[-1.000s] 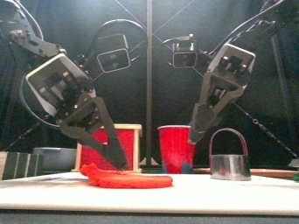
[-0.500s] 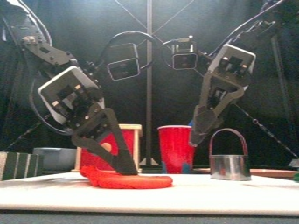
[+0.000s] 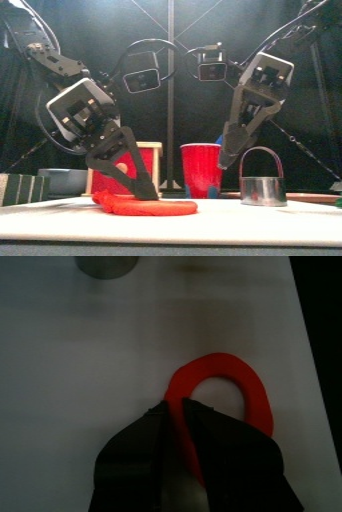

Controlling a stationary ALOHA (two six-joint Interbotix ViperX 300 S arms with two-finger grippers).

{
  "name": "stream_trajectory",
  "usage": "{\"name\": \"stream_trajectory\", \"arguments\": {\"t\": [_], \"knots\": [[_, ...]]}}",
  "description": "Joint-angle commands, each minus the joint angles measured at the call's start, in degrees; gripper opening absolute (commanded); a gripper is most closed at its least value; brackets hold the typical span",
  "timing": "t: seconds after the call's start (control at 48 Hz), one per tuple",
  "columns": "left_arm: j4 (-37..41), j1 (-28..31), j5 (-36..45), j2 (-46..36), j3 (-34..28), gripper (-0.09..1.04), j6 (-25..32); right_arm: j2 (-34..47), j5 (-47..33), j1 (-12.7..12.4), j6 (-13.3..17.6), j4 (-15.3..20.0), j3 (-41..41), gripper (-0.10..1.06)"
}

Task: Get the cutter from the drawer then cut the dough then place the extra dough in the bowl
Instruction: Place the extra dough in the bowl

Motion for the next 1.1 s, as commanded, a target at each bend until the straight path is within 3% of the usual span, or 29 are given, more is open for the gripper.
{"name": "stream_trajectory", "arguments": {"t": [0.021, 0.208, 0.354, 0.5, 0.771, 0.958, 1.104], "knots": [[0.0, -0.2, 0.6, -0.2, -0.1, 0.54, -0.1, -0.9, -0.4, -0.3, 0.0, 0.2, -0.4, 1.02], [0.6, -0.2, -0.4, -3.3, -0.3, 0.54, -0.1, -0.9, -0.4, -0.3, 0.1, 0.2, -0.3, 1.02], [3.3, 0.4, -1.2, -12.7, 1.6, 0.54, -0.1, -1.1, -0.4, -0.3, 0.1, 0.2, -0.3, 1.02], [4.0, 5.5, -3.9, -22.0, 6.1, 0.54, 0.1, -1.4, -0.5, -1.2, 0.0, 0.1, -0.3, 1.02], [12.5, 22.9, 0.2, -36.9, 7.6, 0.54, 0.4, -1.3, -0.3, -1.6, -0.1, -1.1, -0.2, 1.02], [12.7, 34.6, 4.7, -47.0, 10.2, 0.54, 0.4, -1.1, -0.2, -2.1, -0.1, -2.1, -0.1, 1.02], [12.5, 41.5, 9.9, -57.1, 16.0, 0.54, 0.2, -0.7, -0.4, -2.5, -0.2, -2.5, -0.2, 1.02]]}}
